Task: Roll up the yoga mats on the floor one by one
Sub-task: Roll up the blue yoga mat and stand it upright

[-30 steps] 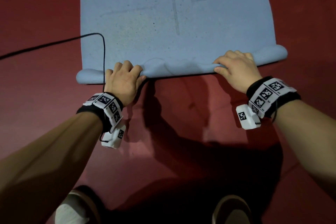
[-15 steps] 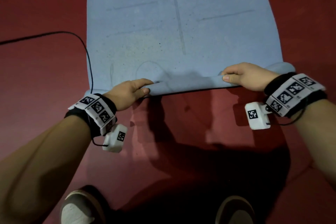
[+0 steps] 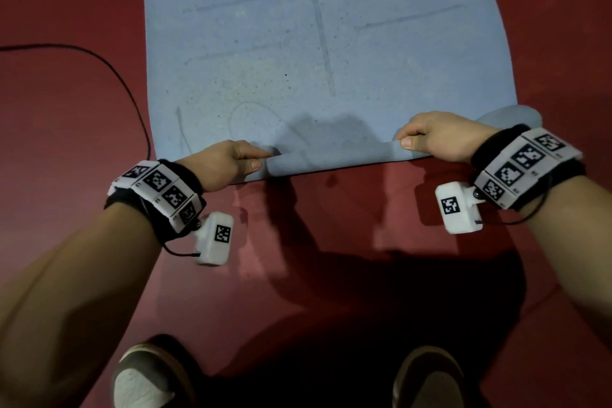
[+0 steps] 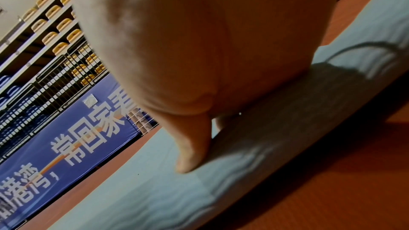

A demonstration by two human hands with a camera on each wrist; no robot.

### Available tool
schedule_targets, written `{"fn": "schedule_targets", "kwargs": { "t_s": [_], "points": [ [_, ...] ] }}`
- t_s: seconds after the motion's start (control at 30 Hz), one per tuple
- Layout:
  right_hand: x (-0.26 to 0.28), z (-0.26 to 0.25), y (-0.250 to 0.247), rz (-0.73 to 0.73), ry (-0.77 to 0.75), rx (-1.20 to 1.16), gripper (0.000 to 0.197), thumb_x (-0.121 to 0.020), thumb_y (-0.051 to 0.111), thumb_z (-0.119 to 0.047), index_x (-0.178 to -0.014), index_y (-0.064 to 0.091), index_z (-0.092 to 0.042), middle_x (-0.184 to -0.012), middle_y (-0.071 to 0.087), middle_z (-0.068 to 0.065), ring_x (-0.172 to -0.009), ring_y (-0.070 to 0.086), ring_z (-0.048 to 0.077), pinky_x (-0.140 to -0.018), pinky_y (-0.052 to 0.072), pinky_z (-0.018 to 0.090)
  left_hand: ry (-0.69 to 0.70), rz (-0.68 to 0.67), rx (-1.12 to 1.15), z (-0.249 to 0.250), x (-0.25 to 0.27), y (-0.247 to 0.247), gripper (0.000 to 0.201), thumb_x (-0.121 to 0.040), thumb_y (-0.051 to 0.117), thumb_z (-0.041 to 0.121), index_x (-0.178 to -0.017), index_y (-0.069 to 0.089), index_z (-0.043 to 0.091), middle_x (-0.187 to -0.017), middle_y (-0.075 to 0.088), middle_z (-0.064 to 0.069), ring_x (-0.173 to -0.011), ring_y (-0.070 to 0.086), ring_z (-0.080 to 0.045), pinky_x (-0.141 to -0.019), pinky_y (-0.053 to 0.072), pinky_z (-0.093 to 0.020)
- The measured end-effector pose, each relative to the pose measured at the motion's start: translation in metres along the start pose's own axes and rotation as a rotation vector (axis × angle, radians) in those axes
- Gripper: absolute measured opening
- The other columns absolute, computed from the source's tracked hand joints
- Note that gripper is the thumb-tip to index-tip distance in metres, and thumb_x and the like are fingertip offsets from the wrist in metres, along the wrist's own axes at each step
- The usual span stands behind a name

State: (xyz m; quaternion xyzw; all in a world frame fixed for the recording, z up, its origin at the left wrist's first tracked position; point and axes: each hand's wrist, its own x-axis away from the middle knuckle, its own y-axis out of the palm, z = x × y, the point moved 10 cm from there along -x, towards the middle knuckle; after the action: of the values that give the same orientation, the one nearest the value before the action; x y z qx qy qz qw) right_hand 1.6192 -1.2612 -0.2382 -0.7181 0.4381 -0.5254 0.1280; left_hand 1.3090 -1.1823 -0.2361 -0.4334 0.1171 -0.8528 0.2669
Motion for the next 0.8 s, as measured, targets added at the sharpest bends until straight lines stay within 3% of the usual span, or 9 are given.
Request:
{"fn": "schedule_targets", "kwargs": {
  "t_s": [0.1, 0.13, 0.2, 0.27, 0.37, 0.43, 0.67, 0.8],
  "points": [
    [0.001, 0.005, 0.001, 0.051, 0.007, 0.017, 0.026, -0.101, 0.054, -0.025, -0.123, 0.069, -0.020, -0.121, 0.061, 0.000, -0.120, 0.053, 0.022, -0.105, 0.038, 0.038, 0.028, 0.043, -0.008, 0.005, 0.000, -0.003, 0.018, -0.098, 0.061, 0.007, -0.107, 0.068, 0.022, -0.086, 0.064, 0.007, -0.076, 0.057, 0.002, -0.078, 0.042, -0.012],
    [0.001, 0.005, 0.000, 0.063, 0.000, -0.010, 0.025, -0.100, 0.056, -0.023, -0.120, 0.070, -0.018, -0.118, 0.063, 0.000, -0.115, 0.055, 0.021, -0.101, 0.039, 0.035, 0.033, 0.059, -0.022, 0.005, -0.001, -0.005, 0.016, -0.098, 0.062, 0.007, -0.101, 0.067, 0.021, -0.078, 0.058, 0.006, -0.064, 0.052, 0.004, -0.068, 0.040, -0.011],
    [0.002, 0.002, -0.005, 0.099, -0.016, -0.094, 0.017, -0.097, 0.062, -0.017, -0.112, 0.070, -0.019, -0.102, 0.066, -0.001, -0.097, 0.058, 0.018, -0.085, 0.041, 0.028, 0.036, 0.084, -0.024, 0.005, 0.000, -0.008, 0.014, -0.095, 0.065, 0.006, -0.093, 0.066, 0.020, -0.071, 0.054, 0.006, -0.054, 0.047, 0.002, -0.060, 0.038, -0.017],
    [0.004, 0.000, -0.013, 0.148, -0.023, -0.166, 0.015, -0.092, 0.068, -0.013, -0.101, 0.062, -0.023, -0.084, 0.060, -0.004, -0.078, 0.055, 0.016, -0.070, 0.040, 0.024, 0.025, 0.093, -0.009, 0.003, 0.000, -0.010, 0.016, -0.094, 0.068, 0.007, -0.088, 0.067, 0.022, -0.069, 0.054, 0.004, -0.057, 0.046, -0.003, -0.062, 0.038, -0.022],
    [0.004, -0.002, -0.015, 0.168, -0.015, -0.142, 0.017, -0.090, 0.070, -0.013, -0.092, 0.057, -0.023, -0.077, 0.057, -0.005, -0.070, 0.052, 0.012, -0.065, 0.039, 0.026, -0.014, 0.119, -0.003, 0.001, 0.001, -0.012, 0.013, -0.093, 0.070, 0.009, -0.088, 0.070, 0.021, -0.070, 0.056, 0.002, -0.068, 0.050, -0.014, -0.070, 0.040, -0.027],
    [0.004, -0.002, -0.014, 0.194, -0.016, -0.108, 0.017, -0.089, 0.071, -0.013, -0.085, 0.058, -0.023, -0.076, 0.056, -0.003, -0.067, 0.051, 0.012, -0.063, 0.038, 0.027, -0.032, 0.145, -0.017, 0.000, 0.001, -0.012, 0.011, -0.092, 0.071, 0.010, -0.087, 0.072, 0.020, -0.073, 0.059, 0.003, -0.073, 0.053, -0.014, -0.075, 0.043, -0.027],
    [0.005, -0.002, -0.020, 0.321, -0.052, -0.058, 0.016, -0.081, 0.080, -0.013, -0.080, 0.067, -0.023, -0.097, 0.051, 0.005, -0.091, 0.055, 0.022, -0.082, 0.041, 0.029, -0.070, 0.268, -0.039, 0.004, 0.003, -0.017, 0.007, -0.090, 0.072, 0.008, -0.089, 0.075, 0.014, -0.084, 0.068, -0.001, -0.072, 0.056, -0.009, -0.065, 0.042, -0.017],
    [0.010, -0.004, -0.024, 0.388, -0.046, 0.009, 0.007, -0.080, 0.080, -0.019, -0.084, 0.075, -0.020, -0.095, 0.049, 0.000, -0.099, 0.054, 0.028, -0.089, 0.042, 0.036, -0.073, 0.319, -0.077, 0.003, 0.003, -0.018, 0.010, -0.087, 0.076, 0.012, -0.087, 0.069, 0.020, -0.073, 0.062, -0.001, -0.062, 0.053, -0.012, -0.060, 0.040, -0.023]
  ]
}}
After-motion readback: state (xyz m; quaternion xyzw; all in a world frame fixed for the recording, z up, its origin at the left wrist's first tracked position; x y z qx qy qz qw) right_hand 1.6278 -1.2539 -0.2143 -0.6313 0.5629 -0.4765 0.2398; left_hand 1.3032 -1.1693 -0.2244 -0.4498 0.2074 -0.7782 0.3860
